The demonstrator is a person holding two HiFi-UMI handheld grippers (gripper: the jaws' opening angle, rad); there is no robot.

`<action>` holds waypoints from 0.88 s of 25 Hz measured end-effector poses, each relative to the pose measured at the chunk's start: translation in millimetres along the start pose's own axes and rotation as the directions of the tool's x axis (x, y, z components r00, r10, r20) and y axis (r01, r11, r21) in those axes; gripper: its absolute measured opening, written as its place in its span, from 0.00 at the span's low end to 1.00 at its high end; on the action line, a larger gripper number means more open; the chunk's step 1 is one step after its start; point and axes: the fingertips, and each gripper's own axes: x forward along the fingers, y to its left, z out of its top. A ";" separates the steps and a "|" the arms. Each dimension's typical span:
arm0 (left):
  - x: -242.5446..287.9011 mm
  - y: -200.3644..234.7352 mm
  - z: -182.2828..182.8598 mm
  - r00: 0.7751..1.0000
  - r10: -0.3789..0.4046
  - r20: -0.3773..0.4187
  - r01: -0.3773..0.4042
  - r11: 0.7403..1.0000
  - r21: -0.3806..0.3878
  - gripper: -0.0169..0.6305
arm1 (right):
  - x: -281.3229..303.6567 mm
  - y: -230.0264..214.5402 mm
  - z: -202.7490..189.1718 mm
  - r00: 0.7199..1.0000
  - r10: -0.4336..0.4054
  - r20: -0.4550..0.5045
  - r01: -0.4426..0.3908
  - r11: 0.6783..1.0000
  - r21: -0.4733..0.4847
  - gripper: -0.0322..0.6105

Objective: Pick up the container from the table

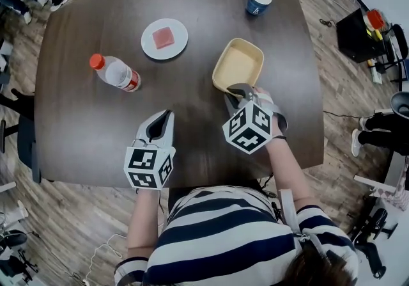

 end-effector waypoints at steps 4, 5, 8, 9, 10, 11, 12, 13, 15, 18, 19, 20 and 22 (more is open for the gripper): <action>-20.6 1.3 -2.0 1.000 0.000 0.026 0.000 1.000 0.003 0.03 | -16.3 15.1 6.2 1.000 -0.026 0.010 0.026 1.000 -0.013 0.09; -25.9 0.8 -2.4 1.000 -0.001 0.031 0.001 1.000 0.002 0.03 | -20.9 19.0 7.2 1.000 -0.028 0.011 0.028 0.999 -0.015 0.09; -40.4 2.7 -5.6 0.999 0.001 0.038 -0.001 1.000 0.001 0.03 | -32.1 30.3 11.3 0.999 -0.036 0.015 0.036 0.999 -0.016 0.09; -44.8 4.8 -7.5 0.999 0.005 0.038 -0.005 1.000 0.000 0.03 | -35.1 34.7 13.1 0.999 -0.037 0.017 0.037 0.999 -0.014 0.09; -49.4 6.9 -9.5 0.999 0.007 0.038 -0.007 1.000 -0.003 0.03 | -38.1 39.6 14.9 0.999 -0.035 0.019 0.036 0.999 -0.011 0.09; -54.2 8.8 -11.2 0.999 0.009 0.040 -0.009 1.000 -0.007 0.03 | -41.2 44.7 16.4 0.999 -0.033 0.021 0.034 0.999 -0.010 0.09; -59.4 10.0 -12.4 0.999 0.010 0.043 -0.010 1.000 -0.012 0.03 | -44.6 49.8 17.6 0.999 -0.031 0.022 0.031 0.999 -0.010 0.09; -64.7 10.6 -13.2 0.999 0.011 0.047 -0.010 1.000 -0.016 0.03 | -48.3 54.7 18.4 0.999 -0.030 0.022 0.030 0.999 -0.011 0.09; -75.0 10.8 -14.3 0.999 0.010 0.053 -0.009 1.000 -0.017 0.03 | -56.4 63.8 19.8 0.999 -0.030 0.022 0.030 0.999 -0.011 0.09; -87.1 11.5 -15.2 0.998 0.005 0.059 -0.005 1.000 -0.010 0.03 | -66.8 75.3 22.1 0.999 -0.033 0.025 0.033 0.999 -0.006 0.09; -90.3 11.7 -15.7 0.998 0.002 0.060 -0.002 1.000 -0.007 0.03 | -69.5 79.2 23.0 0.999 -0.033 0.026 0.033 0.999 -0.004 0.09; -93.6 11.8 -16.2 0.998 -0.001 0.062 0.002 1.000 -0.004 0.03 | -72.4 83.4 23.8 0.999 -0.034 0.028 0.034 0.999 -0.003 0.09; -101.1 11.5 -17.5 0.998 -0.008 0.067 0.008 1.000 0.001 0.03 | -78.9 92.8 25.9 0.999 -0.034 0.031 0.035 0.999 -0.004 0.09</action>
